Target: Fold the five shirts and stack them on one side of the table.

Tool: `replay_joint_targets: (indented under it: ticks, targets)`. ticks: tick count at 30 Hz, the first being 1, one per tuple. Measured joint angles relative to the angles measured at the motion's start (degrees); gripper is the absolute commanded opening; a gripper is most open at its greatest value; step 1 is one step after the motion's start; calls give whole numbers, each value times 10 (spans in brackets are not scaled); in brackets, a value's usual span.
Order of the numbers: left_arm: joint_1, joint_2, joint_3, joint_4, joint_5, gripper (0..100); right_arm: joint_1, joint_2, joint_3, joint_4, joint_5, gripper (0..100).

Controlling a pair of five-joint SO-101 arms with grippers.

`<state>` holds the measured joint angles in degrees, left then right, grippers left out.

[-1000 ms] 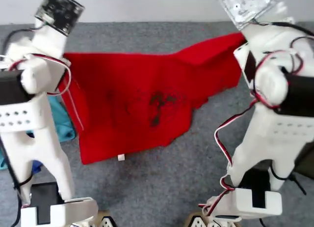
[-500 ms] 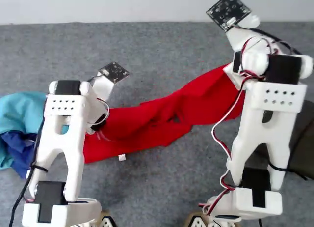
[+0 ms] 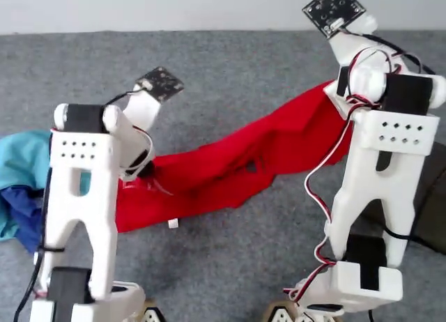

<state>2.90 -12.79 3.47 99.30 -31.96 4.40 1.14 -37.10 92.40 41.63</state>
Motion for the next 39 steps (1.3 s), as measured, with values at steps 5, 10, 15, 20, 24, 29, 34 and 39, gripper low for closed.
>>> replay_joint_targets:
  ticks: [5, 10, 15, 20, 24, 29, 34, 39]
  targets:
    - [69, -75, -1, 1, 25, 145, -1, 3, 0, -17, 0, 9]
    - [98, -132, -1, 3, 50, 145, -1, 18, 0, -58, 0, 9]
    - [115, -119, 0, 2, 102, 145, -23, 18, 0, -67, 0, 9]
    - [127, -27, 38, -91, 141, 145, -67, 16, 0, -67, 0, 9]
    - [127, 73, 43, -184, 148, 145, -77, 16, 0, -67, 0, 9]
    - [130, 210, 33, -197, 148, 145, -74, 16, 0, -67, 0, 9]
    - [129, 312, 12, -167, 135, 145, -62, 16, 0, -67, 0, 9]
    - [106, 360, 11, -134, 118, 145, -45, 16, 0, -79, 0, 9]
